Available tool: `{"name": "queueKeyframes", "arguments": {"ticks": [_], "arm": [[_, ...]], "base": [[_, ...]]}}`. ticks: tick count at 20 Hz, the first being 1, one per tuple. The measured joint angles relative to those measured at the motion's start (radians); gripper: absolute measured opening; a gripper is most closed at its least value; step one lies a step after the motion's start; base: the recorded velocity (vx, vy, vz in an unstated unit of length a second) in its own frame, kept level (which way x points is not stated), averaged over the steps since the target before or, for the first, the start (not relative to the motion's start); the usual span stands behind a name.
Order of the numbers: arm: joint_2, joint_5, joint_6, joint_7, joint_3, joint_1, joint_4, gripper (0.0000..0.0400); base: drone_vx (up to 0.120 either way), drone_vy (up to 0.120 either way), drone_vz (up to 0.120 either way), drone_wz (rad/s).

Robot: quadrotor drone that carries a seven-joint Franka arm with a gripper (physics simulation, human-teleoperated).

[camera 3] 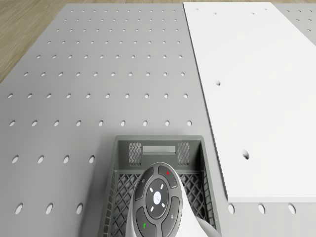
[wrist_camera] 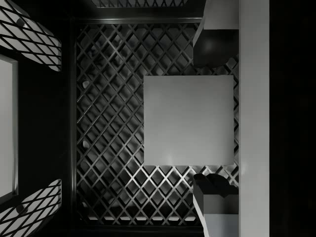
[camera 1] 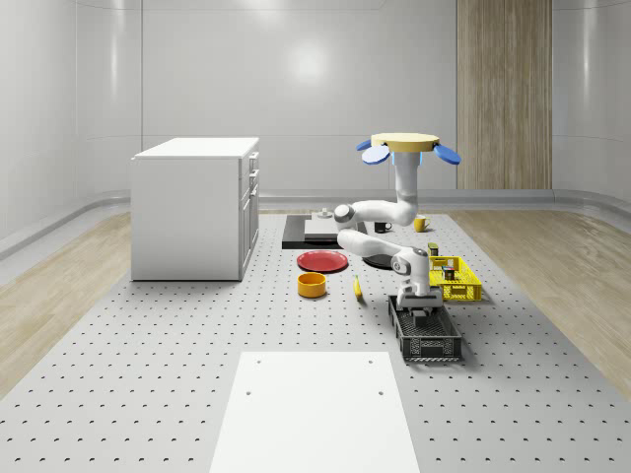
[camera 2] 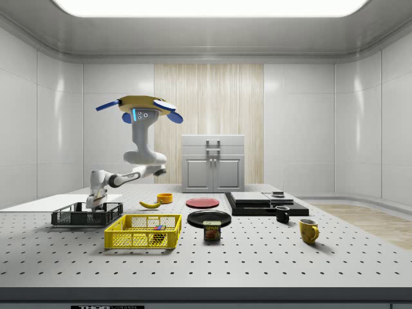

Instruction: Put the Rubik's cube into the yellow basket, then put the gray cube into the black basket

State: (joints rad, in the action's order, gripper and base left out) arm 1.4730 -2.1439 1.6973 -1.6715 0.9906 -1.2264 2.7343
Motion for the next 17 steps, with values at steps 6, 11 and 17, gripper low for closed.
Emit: {"name": "queueKeyframes", "arguments": {"ticks": [6,11,17], "arm": [[-0.002,0.043,-0.035,0.004,0.049,0.021,0.032,0.0387],[-0.003,0.095,-0.068,0.005,0.107,0.039,0.062,0.0396],[-0.005,0.123,-0.085,0.005,0.137,0.047,0.076,0.0399]], "base": [[0.0,0.0,0.0,0.0],[0.0,0.0,0.0,0.0],[0.0,0.0,0.0,0.0]]}}
